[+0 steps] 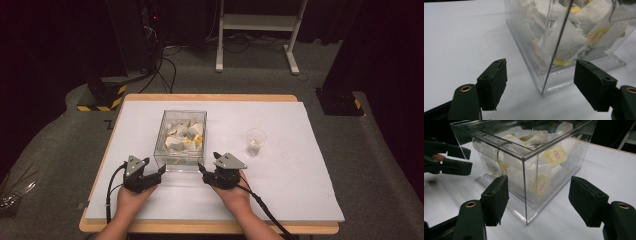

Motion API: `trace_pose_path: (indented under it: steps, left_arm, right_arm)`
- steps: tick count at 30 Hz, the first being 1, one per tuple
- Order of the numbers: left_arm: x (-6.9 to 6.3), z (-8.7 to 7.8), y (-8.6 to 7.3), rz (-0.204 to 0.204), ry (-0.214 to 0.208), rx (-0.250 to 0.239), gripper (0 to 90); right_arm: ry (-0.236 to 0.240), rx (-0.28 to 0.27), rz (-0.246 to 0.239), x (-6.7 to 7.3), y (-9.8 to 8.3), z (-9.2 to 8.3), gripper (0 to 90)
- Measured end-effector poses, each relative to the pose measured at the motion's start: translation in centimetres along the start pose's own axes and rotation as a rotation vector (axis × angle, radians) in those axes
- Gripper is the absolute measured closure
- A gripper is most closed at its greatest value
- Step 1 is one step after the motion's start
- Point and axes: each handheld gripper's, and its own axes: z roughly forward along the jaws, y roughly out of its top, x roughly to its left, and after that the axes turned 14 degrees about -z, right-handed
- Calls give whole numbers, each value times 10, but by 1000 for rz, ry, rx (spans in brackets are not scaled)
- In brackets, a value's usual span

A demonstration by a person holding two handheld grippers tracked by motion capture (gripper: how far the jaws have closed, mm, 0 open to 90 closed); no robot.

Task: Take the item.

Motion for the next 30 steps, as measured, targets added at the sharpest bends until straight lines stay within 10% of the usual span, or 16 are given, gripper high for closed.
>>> trace_pose_path:
  steps: [11, 30]
  left_arm:
    - [14, -15, -12, 111, 79, 121, 272]
    - [22, -17, -14, 75, 59, 213, 258]
  right_arm:
    - [-33, 18, -9, -20, -17, -37, 337]
    - [-203, 174, 25, -79, -73, -91, 337]
